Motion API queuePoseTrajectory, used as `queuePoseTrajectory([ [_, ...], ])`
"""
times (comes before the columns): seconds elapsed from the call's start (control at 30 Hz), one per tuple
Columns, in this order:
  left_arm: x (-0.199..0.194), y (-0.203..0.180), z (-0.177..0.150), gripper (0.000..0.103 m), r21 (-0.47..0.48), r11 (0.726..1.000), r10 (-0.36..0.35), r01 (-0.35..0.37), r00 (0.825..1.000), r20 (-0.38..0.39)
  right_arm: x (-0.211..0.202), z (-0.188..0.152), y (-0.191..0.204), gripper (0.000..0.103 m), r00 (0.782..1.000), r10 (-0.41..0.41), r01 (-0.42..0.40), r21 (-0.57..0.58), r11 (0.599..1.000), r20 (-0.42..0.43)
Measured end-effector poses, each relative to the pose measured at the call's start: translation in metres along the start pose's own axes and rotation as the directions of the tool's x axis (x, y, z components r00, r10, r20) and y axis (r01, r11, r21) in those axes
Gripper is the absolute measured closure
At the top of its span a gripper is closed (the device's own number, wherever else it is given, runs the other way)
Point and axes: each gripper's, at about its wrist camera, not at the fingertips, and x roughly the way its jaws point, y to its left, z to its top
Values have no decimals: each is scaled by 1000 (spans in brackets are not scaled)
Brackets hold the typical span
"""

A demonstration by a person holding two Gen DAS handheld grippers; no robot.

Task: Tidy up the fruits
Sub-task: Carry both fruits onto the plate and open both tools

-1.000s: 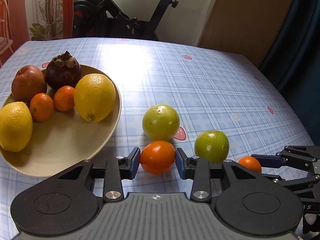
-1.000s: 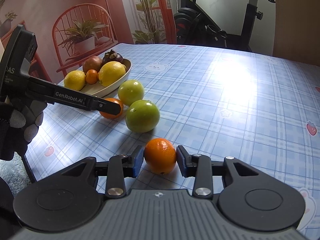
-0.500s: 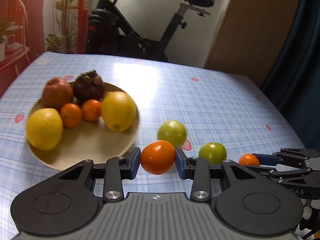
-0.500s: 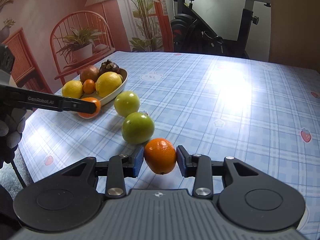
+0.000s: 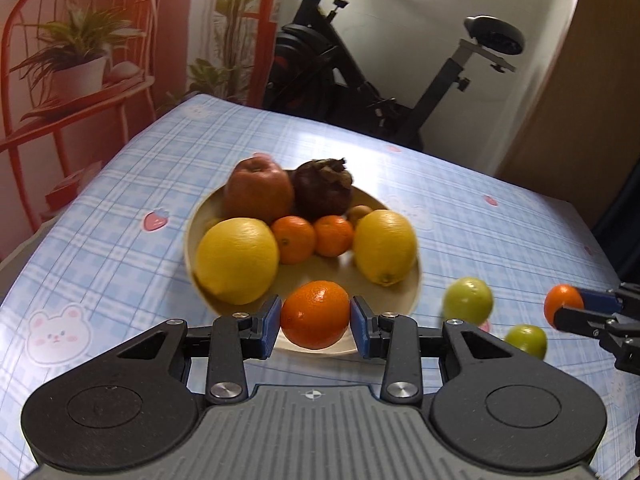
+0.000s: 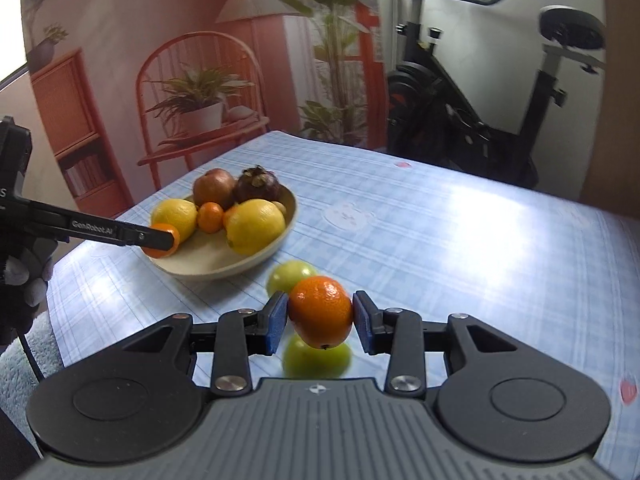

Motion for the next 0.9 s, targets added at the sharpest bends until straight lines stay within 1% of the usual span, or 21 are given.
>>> queuePoseTrajectory([
  [0.2, 1, 12, -1, 64, -32, 999, 24, -24, 1000, -6, 42, 21, 21, 64, 997, 68, -70, -77, 995, -32],
  [0.47, 3, 15, 0, 64, -50, 998, 31, -32, 999, -12, 88, 30, 45, 64, 987, 131, -144, -150, 978, -90],
  [0.67, 5, 19, 0, 63, -66, 997, 26, -27, 1000, -18, 105, 33, 54, 64, 982, 158, -174, -164, 971, -107],
  [0.9, 6, 21, 0, 63, -80, 997, 19, -21, 1000, -23, 115, 34, 62, 64, 977, 180, -197, -164, 967, -113],
])
